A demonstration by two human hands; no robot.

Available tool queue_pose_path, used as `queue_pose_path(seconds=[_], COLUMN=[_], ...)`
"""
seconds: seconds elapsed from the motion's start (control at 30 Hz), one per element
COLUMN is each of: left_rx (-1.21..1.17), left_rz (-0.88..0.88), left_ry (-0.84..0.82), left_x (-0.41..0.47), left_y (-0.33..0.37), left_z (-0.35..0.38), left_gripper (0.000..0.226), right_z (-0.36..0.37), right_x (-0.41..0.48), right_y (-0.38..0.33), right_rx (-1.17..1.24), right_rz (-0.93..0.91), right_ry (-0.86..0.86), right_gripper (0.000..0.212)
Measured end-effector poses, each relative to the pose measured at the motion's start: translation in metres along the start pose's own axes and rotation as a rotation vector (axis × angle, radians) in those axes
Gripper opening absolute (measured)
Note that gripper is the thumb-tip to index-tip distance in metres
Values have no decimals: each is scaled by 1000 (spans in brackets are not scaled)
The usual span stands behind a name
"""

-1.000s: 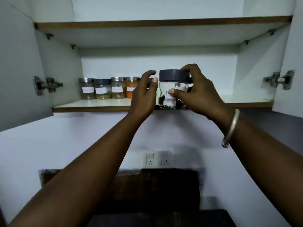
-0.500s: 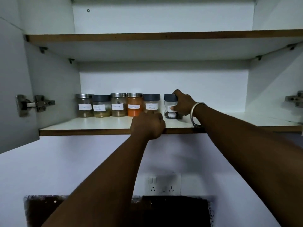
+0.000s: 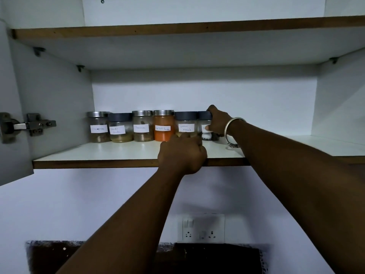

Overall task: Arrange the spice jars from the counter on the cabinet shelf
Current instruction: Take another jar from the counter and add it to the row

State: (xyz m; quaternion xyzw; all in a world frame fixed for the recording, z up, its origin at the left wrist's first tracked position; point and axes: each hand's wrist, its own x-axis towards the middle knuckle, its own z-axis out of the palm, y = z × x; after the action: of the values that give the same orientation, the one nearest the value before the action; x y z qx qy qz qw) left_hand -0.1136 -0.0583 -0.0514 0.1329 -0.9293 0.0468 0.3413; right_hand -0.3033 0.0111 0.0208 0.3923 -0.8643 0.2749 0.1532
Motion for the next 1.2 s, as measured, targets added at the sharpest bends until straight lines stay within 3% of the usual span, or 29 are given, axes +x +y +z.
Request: queue_pose_path(seconds=[0.07,0.17,0.23,0.3,0.37,0.43,0.53,0.67,0.77,0.87,0.97,1.2], left_rx=[-3,-32,-48,-62,-106,-153,-212,-225,-217,-292,-566,-700], left_rz=[-1,-4,3,8,12,0,-53,-34,30,125,70,-21], left_ry=[0,-10,4,19,30,23,37,72,104,155,144,0], left_x=[0,0,-3,-6,-10,-12,-18,-34,-53,-98,-172,-354], left_y=[0,-2,-1,0,1,3,4,6,12,31,41,29], left_z=[-1,-3,-5,-8,-12,-17,-19,-21,-19,-8,7,61], left_gripper=[39,38,36,34,33,25,16,20,21,31,39,30], right_z=[0,1,-3,-12,-18,-16,-5,-16,-14,9,48,169], right_x=[-4,-23,-38,-50,-66,-86,-121,-166,-197,-240,-299,-463], right_y=[0,-6,-10,-13,-19,-30,-37,-45,-46,-46,-53,-42], right_rx=[14,180,199,57,-79,-29,158,-305,-421,-495,-361,182], right_rz=[21,131,185,200,157,88,42,-69,-140,-193,-268,-316], right_ry=[-13,-64,-129,-236,-360,-465,-504,-360,-233,-101,-145,-252], right_gripper=[76,125,136,131,106,70,51,54,56,80,86,72])
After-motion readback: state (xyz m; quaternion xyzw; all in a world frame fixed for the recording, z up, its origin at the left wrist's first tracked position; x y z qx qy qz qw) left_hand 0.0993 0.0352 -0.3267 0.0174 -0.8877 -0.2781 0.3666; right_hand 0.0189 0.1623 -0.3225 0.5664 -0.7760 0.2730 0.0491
